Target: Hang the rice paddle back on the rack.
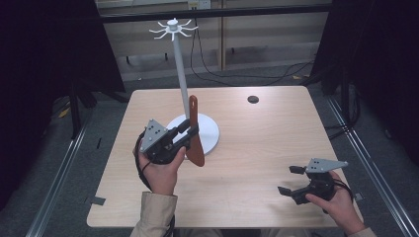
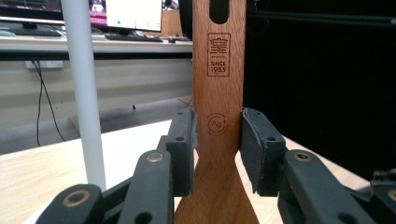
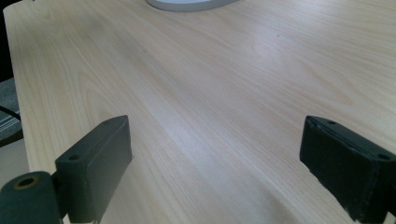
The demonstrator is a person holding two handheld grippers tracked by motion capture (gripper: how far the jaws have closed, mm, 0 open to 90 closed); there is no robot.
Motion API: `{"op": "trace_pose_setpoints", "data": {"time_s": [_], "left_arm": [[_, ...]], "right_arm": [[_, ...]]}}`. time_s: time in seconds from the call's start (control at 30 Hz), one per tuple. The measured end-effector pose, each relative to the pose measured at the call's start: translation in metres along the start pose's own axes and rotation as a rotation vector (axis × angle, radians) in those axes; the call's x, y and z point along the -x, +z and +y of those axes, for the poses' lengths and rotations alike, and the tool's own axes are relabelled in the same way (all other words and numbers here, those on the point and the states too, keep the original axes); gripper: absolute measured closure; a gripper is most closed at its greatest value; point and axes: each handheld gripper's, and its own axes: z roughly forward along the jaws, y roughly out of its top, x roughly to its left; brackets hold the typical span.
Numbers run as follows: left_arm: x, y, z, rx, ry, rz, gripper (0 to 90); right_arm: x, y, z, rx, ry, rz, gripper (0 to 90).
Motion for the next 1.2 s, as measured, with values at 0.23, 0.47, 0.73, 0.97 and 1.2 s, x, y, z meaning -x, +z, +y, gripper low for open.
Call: {"op": "trace_pose_setpoints", "data": {"time_s": [0.23,0.47,0.73,0.97,1.2], "left_arm": [[0.002,0.000,0.012,0.026,0.013,0.044,66.6],[0.001,-0.001,0.024,0.082,0.011,0.073,66.6],[0.000,0.001,0.034,0.104,0.021,0.099,66.6],[0.000,0.004,0.046,0.129,0.023,0.116,66.7],[-0.003,0.006,0.059,0.152,0.025,0.157,66.7]], "right_arm": [[0.000,0.000,0.001,0.004,0.000,0.002,8.4],[0.001,0.001,0.002,0.007,-0.006,0.006,8.5],[0.000,0.000,0.003,0.012,-0.001,0.006,8.5],[0.000,-0.001,0.003,0.015,-0.002,0.004,8.5],[0.000,0.000,0.003,0.014,0.000,0.007,8.5]]}}
